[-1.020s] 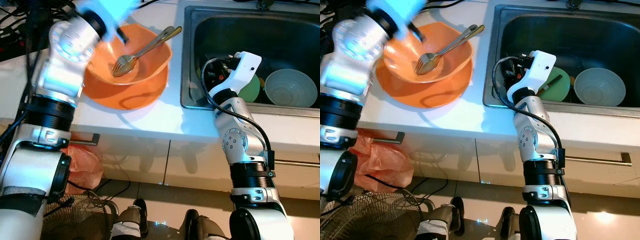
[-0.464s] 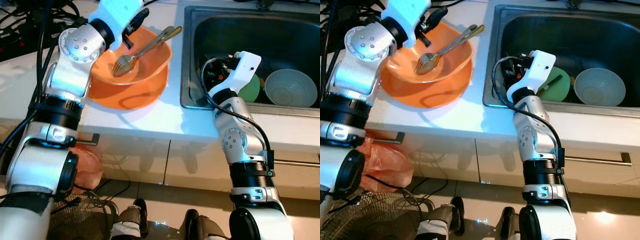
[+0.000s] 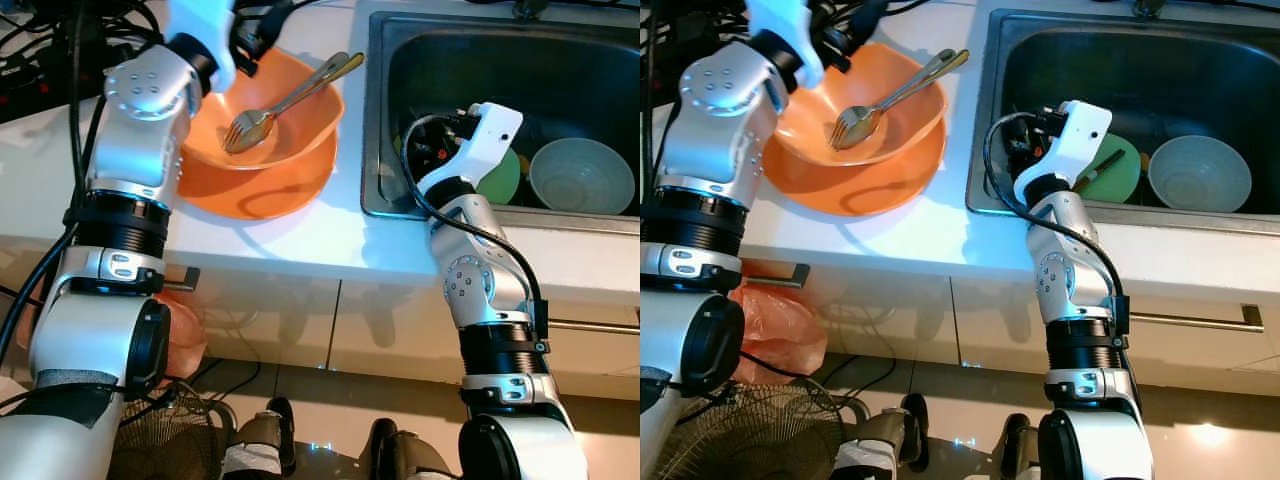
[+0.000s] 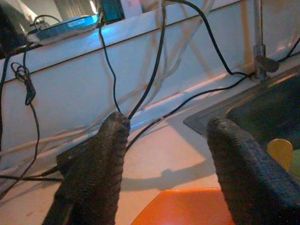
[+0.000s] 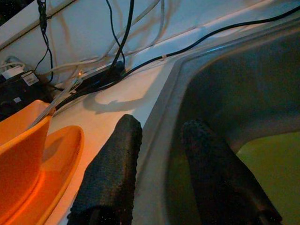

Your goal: Kitchen organization

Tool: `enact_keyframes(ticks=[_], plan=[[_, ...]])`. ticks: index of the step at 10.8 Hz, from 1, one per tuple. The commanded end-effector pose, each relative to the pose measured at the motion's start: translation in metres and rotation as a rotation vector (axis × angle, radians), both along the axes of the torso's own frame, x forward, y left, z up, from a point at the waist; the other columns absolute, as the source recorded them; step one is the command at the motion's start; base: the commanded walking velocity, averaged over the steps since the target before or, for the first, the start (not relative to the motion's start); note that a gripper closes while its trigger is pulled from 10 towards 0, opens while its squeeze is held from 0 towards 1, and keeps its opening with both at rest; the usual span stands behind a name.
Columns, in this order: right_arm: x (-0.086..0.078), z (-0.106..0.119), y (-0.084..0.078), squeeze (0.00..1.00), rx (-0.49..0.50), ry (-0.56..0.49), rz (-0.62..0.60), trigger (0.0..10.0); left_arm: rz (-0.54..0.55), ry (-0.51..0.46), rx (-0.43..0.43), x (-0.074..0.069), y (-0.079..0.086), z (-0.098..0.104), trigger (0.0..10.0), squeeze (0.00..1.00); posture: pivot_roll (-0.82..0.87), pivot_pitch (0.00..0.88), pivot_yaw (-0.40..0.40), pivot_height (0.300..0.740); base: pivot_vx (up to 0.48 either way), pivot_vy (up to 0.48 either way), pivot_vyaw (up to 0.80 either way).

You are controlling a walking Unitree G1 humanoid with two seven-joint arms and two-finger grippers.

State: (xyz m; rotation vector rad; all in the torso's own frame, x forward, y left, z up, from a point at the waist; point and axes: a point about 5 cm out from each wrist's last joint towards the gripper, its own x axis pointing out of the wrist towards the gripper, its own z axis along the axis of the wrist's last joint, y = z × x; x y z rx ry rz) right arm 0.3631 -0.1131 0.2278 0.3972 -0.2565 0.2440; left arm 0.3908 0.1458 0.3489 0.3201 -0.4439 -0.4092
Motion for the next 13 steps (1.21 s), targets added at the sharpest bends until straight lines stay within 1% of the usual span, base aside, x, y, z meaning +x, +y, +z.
enact_keyframes(ticks=[1, 2, 3, 4, 5, 6, 7, 8, 9, 10, 11, 12, 13], plan=[[0.0, -0.002, 0.001, 0.0, -0.006, 0.006, 0.002, 10.0, 0.005, -0.01, -0.022, -0.003, 0.003, 0.002, 10.0, 1.0, 0.11, 0.21, 0.054, 0.74, 0.0, 0.0, 0.0], [0.0, -0.002, 0.001, 0.0, -0.006, 0.006, 0.0, 10.0, 0.019, -0.01, -0.041, -0.003, 0.007, 0.001, 10.0, 1.0, 0.11, 0.212, 0.054, 0.74, 0.0, 0.0, 0.0], [0.0, -0.002, 0.0, 0.0, -0.007, 0.006, -0.002, 10.0, 0.037, 0.003, -0.085, -0.003, 0.015, -0.003, 10.0, 1.0, 0.12, 0.213, 0.051, 0.74, 0.0, 0.0, 0.0], [0.0, -0.002, -0.001, 0.0, -0.009, 0.007, -0.003, 10.0, 0.05, 0.029, -0.089, -0.002, 0.018, -0.011, 10.0, 1.0, 0.12, 0.215, 0.051, 0.74, 0.0, 0.0, 0.0], [0.0, -0.002, -0.001, 0.0, -0.009, 0.007, -0.001, 10.0, 0.023, 0.043, -0.065, -0.003, 0.014, -0.014, 10.0, 1.0, 0.12, 0.216, 0.049, 0.74, 0.0, 0.0, 0.0], [0.001, -0.002, 0.0, 0.0, -0.009, 0.008, -0.001, 10.0, -0.03, 0.058, -0.008, -0.005, 0.008, -0.015, 10.0, 1.0, 0.12, 0.215, 0.05, 0.74, 0.0, 0.0, 0.0], [0.001, -0.002, 0.0, 0.0, -0.008, 0.007, 0.0, 10.0, -0.058, 0.07, 0.084, -0.005, 0.004, -0.016, 10.0, 0.0, 0.12, 0.215, 0.051, 0.74, 0.0, 0.0, 0.0], [0.001, -0.001, 0.001, 0.0, -0.007, 0.006, 0.001, 10.0, -0.023, 0.066, 0.16, -0.002, 0.005, -0.013, 10.0, 0.0, 0.12, 0.215, 0.054, 0.74, 0.0, 0.0, 0.0], [0.001, -0.001, 0.0, 0.0, -0.005, 0.004, -0.001, 10.0, 0.025, 0.056, 0.254, 0.001, 0.008, -0.008, 10.0, 0.0, 0.12, 0.212, 0.056, 0.74, 0.0, 0.0, 0.0], [0.001, -0.001, 0.0, 0.0, -0.005, 0.004, -0.002, 10.0, 0.05, 0.057, 0.307, 0.003, 0.009, -0.006, 10.0, 0.0, 0.12, 0.213, 0.057, 0.74, 0.0, 0.0, 0.0], [0.001, -0.001, 0.0, 0.0, -0.004, 0.003, -0.004, 10.0, 0.055, 0.074, 0.363, 0.006, 0.008, -0.004, 10.0, 0.0, 0.11, 0.212, 0.06, 0.74, 0.0, 0.0, 0.0], [0.001, -0.001, 0.0, 0.0, -0.004, 0.001, -0.005, 10.0, 0.047, 0.081, 0.392, 0.007, 0.007, -0.004, 10.0, 0.0, 0.11, 0.212, 0.06, 0.74, 0.0, 0.0, 0.0], [0.001, 0.0, -0.001, 0.0, -0.003, 0.001, -0.007, 10.0, 0.01, 0.109, 0.424, 0.007, 0.003, -0.007, 10.0, 0.0, 0.11, 0.213, 0.062, 0.74, 0.0, 0.0, 0.0]])
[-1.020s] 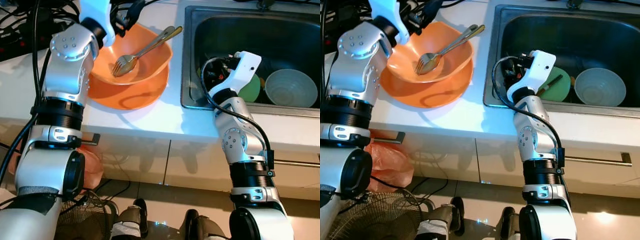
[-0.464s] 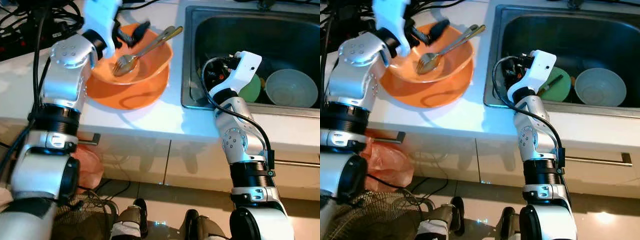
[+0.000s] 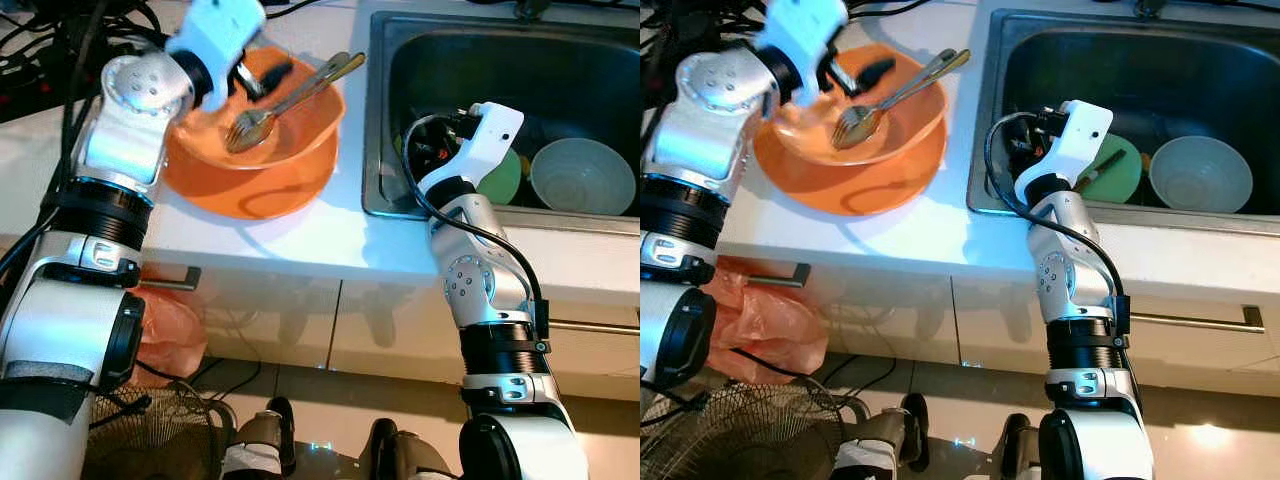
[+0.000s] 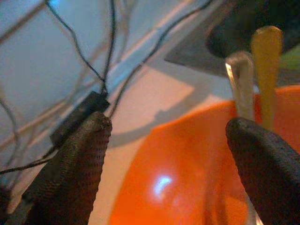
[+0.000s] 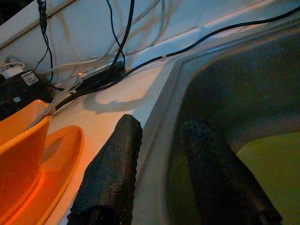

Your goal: Kitchen organization

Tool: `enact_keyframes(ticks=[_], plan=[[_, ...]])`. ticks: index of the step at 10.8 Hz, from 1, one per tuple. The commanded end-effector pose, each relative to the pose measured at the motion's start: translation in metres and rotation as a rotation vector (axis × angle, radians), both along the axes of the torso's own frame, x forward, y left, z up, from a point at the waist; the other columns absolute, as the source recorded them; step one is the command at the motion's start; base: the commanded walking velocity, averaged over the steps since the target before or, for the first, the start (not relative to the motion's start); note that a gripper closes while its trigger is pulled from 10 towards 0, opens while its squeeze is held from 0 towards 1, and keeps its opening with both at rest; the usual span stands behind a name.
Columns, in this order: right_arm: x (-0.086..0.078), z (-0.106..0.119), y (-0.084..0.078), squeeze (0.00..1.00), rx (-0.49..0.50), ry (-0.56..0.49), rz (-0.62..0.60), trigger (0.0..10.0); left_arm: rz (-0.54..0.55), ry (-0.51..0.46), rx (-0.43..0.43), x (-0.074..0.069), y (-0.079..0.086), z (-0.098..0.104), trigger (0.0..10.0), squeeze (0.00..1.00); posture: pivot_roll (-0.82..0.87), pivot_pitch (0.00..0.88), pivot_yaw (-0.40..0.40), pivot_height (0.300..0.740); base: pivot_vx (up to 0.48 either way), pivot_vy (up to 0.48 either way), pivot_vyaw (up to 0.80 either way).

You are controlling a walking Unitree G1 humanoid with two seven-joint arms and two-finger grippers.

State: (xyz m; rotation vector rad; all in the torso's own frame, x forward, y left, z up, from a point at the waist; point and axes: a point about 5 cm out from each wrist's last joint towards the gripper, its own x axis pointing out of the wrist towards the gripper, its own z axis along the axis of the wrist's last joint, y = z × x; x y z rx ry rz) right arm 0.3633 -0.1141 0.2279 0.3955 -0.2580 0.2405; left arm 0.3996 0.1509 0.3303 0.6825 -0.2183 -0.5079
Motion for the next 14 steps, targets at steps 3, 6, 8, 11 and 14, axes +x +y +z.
enact_keyframes(ticks=[3, 6, 8, 11, 14], plan=[[0.0, -0.001, 0.001, 0.0, 0.001, 0.002, -0.004, 10.0, -0.036, 0.044, 0.095, 0.002, -0.002, -0.002, 10.0, 0.0, 0.11, 0.214, 0.066, 0.74, 0.0, 0.0, 0.0], [-0.001, -0.002, -0.001, 0.0, 0.001, 0.004, -0.01, 10.0, -0.024, 0.042, 0.118, 0.005, -0.003, 0.0, 10.0, 0.0, 0.11, 0.215, 0.07, 0.74, 0.0, 0.0, 0.0], [-0.002, -0.003, -0.001, 0.0, 0.001, 0.007, -0.013, 10.0, 0.005, 0.022, 0.106, 0.007, -0.003, 0.003, 10.0, 0.0, 0.11, 0.218, 0.072, 0.74, 0.0, 0.0, 0.0], [-0.002, -0.004, -0.001, 0.0, 0.002, 0.009, -0.017, 10.0, 0.016, 0.035, 0.123, 0.009, -0.002, -0.002, 10.0, 0.0, 0.1, 0.218, 0.077, 0.74, 0.0, 0.0, 0.0], [-0.003, -0.004, -0.003, 0.0, 0.003, 0.01, -0.023, 10.0, 0.024, 0.035, 0.125, 0.011, -0.004, -0.005, 10.0, 0.0, 0.1, 0.218, 0.081, 0.74, 0.0, 0.0, 0.0]])
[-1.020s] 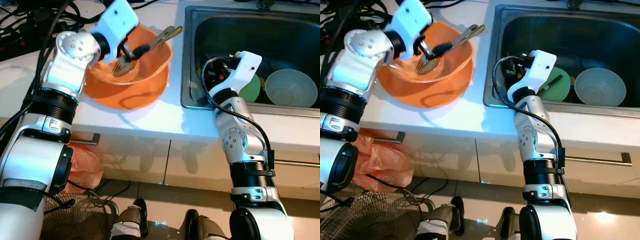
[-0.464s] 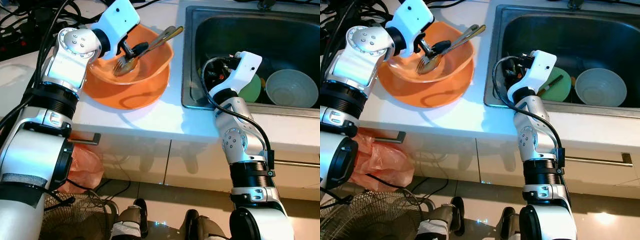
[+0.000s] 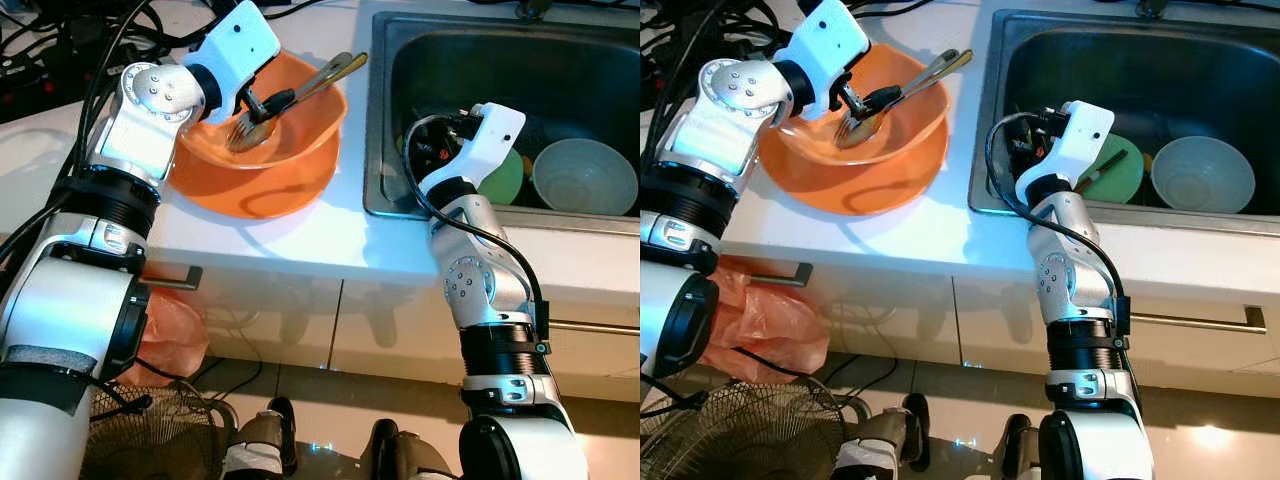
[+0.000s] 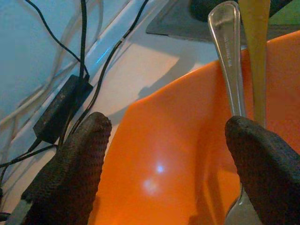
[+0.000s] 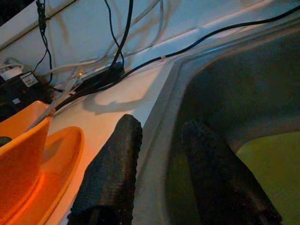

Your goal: Kitchen organization

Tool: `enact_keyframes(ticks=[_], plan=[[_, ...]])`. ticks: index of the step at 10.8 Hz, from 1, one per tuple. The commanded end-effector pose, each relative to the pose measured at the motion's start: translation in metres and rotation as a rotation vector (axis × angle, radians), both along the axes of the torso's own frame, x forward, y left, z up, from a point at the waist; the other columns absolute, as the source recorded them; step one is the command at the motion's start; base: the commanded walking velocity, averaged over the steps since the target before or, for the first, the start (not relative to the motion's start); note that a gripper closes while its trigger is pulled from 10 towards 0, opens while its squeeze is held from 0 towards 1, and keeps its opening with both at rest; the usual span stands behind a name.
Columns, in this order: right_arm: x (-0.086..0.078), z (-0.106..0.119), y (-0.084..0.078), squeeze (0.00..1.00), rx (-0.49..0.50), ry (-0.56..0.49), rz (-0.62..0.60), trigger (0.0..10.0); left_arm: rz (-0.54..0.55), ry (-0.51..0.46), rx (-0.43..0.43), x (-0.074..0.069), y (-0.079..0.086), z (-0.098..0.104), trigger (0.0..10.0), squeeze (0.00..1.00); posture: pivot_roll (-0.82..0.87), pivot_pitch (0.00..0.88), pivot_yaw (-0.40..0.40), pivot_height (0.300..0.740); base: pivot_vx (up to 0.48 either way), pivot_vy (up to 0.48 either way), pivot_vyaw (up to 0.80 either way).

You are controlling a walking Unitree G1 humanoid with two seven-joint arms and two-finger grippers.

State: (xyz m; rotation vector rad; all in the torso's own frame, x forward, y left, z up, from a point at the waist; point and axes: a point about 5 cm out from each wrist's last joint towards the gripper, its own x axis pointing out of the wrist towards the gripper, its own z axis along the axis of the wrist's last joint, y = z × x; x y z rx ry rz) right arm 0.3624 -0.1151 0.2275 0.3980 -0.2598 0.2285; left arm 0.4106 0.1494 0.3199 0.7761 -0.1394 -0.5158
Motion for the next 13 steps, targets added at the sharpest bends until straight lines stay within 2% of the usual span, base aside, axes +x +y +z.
enact_keyframes(ticks=[1, 3, 6, 13], plan=[[-0.002, -0.004, -0.002, 0.0, -0.001, 0.01, -0.012, 10.0, -0.002, -0.028, 0.011, 0.0, -0.003, 0.009, 10.0, 0.0, 0.1, 0.218, 0.081, 0.74, 0.0, 0.0, 0.0], [-0.002, -0.004, -0.001, 0.0, 0.0, 0.01, -0.011, 10.0, 0.012, -0.036, 0.019, 0.001, -0.002, 0.009, 10.0, 0.0, 0.1, 0.221, 0.081, 0.74, 0.0, 0.0, 0.0], [-0.002, -0.005, -0.002, 0.0, 0.0, 0.014, -0.012, 10.0, 0.002, -0.082, 0.001, -0.001, -0.005, 0.019, 10.0, 0.0, 0.1, 0.225, 0.079, 0.74, 0.0, 0.0, 0.0], [-0.002, -0.005, -0.002, 0.0, -0.001, 0.014, -0.012, 10.0, -0.031, -0.086, -0.007, -0.002, -0.012, 0.018, 10.0, 0.0, 0.1, 0.229, 0.078, 0.74, 0.0, 0.0, 0.0]])
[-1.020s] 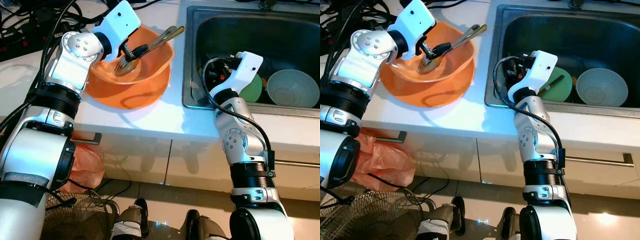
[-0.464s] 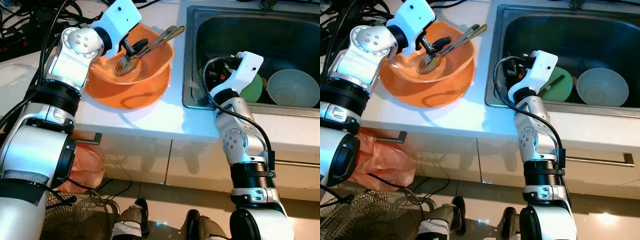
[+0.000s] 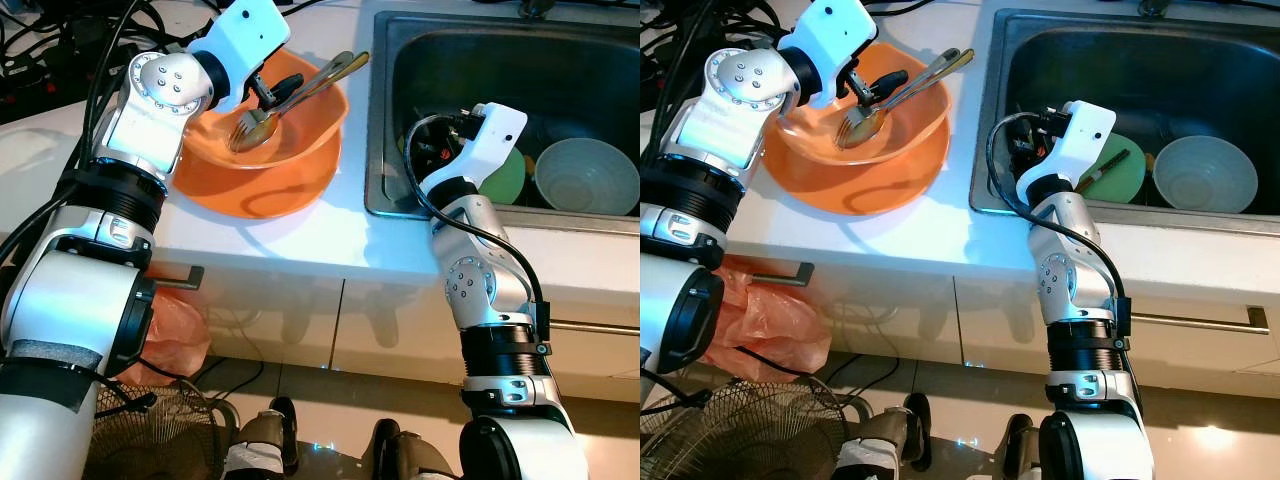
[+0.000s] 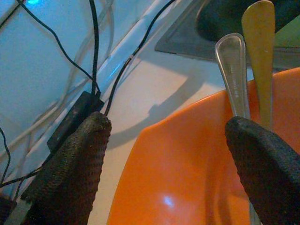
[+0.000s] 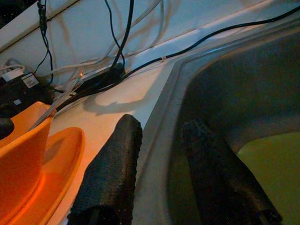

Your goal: Kitchen organization

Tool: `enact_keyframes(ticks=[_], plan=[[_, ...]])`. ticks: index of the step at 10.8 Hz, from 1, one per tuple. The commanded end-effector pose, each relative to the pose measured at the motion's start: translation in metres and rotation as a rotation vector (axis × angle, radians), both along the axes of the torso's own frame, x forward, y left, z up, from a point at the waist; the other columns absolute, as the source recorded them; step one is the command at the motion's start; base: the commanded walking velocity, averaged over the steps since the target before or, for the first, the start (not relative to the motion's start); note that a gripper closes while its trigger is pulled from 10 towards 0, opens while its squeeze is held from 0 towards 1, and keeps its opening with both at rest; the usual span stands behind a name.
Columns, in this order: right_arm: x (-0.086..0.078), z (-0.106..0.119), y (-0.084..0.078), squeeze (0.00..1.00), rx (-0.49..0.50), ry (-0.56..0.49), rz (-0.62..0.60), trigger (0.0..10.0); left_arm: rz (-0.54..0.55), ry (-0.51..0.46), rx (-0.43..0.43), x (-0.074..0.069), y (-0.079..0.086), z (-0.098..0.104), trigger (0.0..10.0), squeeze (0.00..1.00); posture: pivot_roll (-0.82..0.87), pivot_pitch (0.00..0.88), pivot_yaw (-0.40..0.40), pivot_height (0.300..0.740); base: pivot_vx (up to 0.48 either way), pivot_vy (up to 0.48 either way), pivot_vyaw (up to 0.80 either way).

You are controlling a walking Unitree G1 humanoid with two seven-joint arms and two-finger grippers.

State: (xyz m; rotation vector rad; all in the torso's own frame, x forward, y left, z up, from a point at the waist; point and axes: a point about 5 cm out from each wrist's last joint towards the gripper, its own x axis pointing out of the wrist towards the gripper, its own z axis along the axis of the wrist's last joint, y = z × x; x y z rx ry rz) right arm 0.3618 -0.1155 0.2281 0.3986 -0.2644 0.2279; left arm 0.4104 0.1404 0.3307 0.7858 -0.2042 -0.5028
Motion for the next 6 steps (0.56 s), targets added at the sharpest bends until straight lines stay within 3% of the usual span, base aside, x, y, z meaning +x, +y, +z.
enact_keyframes(ticks=[1, 6], plan=[[-0.0018, -0.0053, -0.0016, 0.0, -0.002, 0.019, -0.011, 10.0, -0.022, -0.022, 0.0, -0.0022, -0.004, 0.0067, 10.0, 0.0, 0.1, 0.23, 0.078, 0.74, 0.0, 0.0, 0.0], [-0.002, -0.0052, -0.0013, 0.0, 0.0, 0.018, -0.011, 10.0, -0.032, 0.01, 0.021, -0.0017, -0.007, -0.0023, 10.0, 0.0, 0.1, 0.23, 0.08, 0.74, 0.0, 0.0, 0.0]])
